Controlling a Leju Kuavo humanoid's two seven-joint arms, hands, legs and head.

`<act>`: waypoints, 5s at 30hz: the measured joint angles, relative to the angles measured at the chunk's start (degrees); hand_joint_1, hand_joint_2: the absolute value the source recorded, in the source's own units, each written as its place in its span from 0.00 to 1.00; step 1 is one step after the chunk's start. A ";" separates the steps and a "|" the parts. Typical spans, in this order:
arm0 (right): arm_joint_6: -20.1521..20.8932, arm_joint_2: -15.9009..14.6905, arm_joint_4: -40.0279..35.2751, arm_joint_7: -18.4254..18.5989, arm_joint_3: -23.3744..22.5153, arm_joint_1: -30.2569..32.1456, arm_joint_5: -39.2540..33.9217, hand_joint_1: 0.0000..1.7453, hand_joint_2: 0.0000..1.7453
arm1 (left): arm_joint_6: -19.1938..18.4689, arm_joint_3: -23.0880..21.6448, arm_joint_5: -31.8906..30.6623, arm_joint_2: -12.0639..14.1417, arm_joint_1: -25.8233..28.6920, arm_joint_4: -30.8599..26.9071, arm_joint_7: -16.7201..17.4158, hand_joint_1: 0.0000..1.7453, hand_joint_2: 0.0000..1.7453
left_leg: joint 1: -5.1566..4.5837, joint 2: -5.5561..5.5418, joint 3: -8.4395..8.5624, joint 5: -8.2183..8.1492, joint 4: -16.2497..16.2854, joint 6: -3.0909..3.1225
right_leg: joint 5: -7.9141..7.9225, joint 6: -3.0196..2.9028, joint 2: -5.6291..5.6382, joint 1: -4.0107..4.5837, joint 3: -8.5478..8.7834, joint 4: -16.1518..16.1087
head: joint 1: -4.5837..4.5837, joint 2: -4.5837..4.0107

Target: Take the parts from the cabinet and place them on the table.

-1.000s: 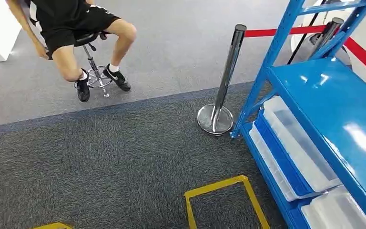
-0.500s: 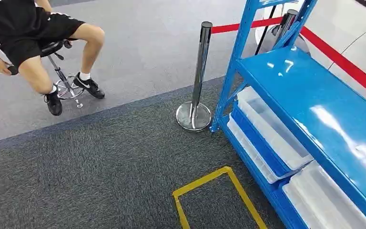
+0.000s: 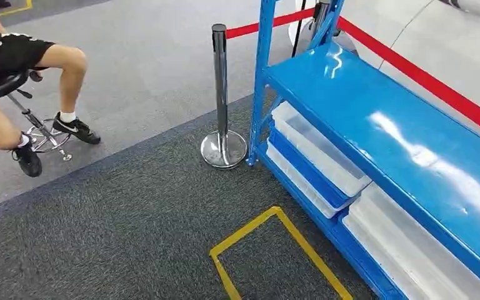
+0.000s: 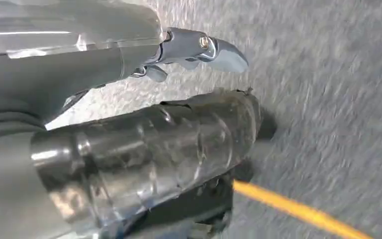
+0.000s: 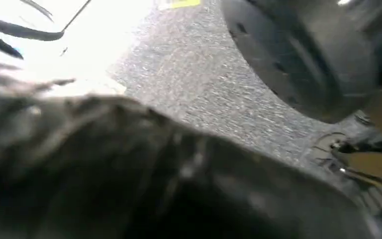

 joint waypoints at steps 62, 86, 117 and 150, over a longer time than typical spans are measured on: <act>0.94 1.00 -0.83 -0.70 0.39 -0.35 -1.20 0.00 0.00 | -1.73 -2.47 -2.08 0.68 -1.75 0.00 1.46 0.00 0.00 | 0.47 -3.21 0.72 -1.60 0.99 -0.76 | 0.98 -0.45 0.59 0.27 -1.22 0.15 | 0.44 0.00; -0.35 0.13 -0.81 -1.44 0.39 0.91 -3.04 0.00 0.00 | 4.31 -5.71 -7.02 -0.31 -2.79 0.04 4.81 0.00 0.00 | 0.62 -2.15 -0.68 1.23 -0.21 1.44 | 0.72 1.83 -0.48 0.33 -2.24 3.58 | 0.70 0.00; -25.93 2.27 1.55 -6.13 5.23 7.74 12.14 0.00 0.00 | 37.40 -31.88 -38.39 -13.93 3.43 1.64 -10.66 0.00 0.00 | 0.47 -4.69 -0.94 1.38 -0.18 1.85 | -0.73 1.33 0.81 0.20 -0.66 0.99 | 0.57 0.00; -23.15 4.98 -4.76 -11.91 14.82 8.90 -0.71 0.00 0.00 | 24.31 -54.80 -12.82 -10.60 4.95 -2.01 -10.32 0.00 0.00 | 0.18 -4.69 -0.97 1.40 -0.49 0.46 | -0.17 0.34 1.65 0.71 -0.97 1.06 | 0.55 0.00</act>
